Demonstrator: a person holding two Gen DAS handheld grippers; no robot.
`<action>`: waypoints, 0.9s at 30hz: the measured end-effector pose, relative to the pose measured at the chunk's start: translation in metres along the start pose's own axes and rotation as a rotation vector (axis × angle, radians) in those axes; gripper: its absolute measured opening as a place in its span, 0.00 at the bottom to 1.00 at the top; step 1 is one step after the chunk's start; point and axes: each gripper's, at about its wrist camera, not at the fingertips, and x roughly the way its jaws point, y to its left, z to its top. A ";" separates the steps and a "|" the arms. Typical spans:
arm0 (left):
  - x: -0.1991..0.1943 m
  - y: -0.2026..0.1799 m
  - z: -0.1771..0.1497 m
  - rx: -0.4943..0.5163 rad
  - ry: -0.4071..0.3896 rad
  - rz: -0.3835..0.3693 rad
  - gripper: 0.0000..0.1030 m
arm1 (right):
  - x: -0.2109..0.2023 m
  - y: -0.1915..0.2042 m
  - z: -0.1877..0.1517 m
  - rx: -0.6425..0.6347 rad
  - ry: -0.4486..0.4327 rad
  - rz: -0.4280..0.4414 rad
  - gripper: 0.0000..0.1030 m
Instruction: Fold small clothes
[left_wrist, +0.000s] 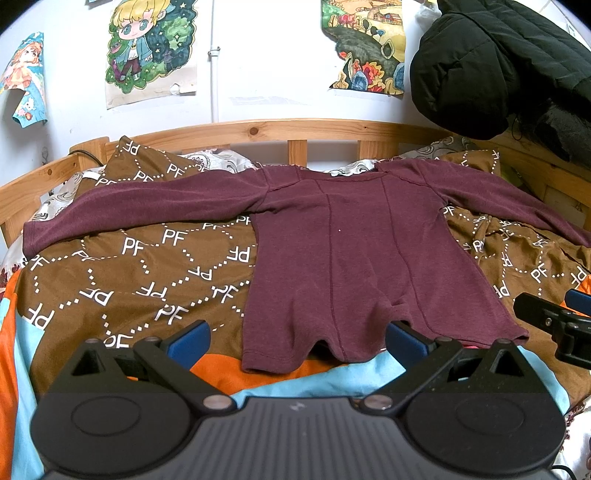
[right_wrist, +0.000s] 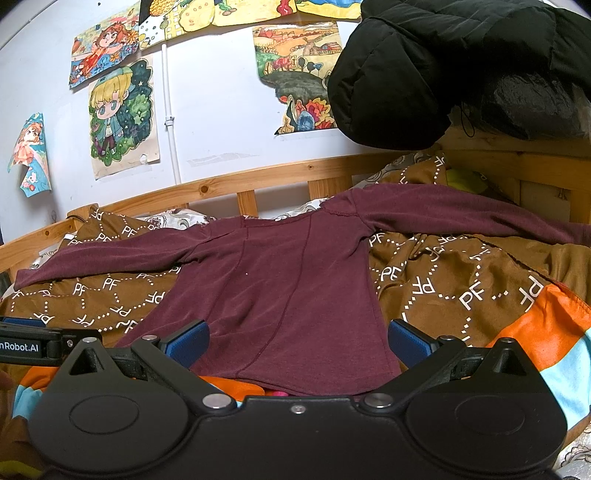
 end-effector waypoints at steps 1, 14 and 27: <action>0.000 0.000 0.000 0.000 0.000 0.000 0.99 | 0.000 0.000 0.000 0.000 0.000 0.000 1.00; 0.000 0.000 0.000 0.000 0.000 0.000 0.99 | 0.000 0.001 0.000 0.000 -0.005 -0.004 1.00; 0.001 -0.001 0.002 -0.002 0.022 0.004 0.99 | 0.004 0.000 0.001 0.012 0.030 -0.023 1.00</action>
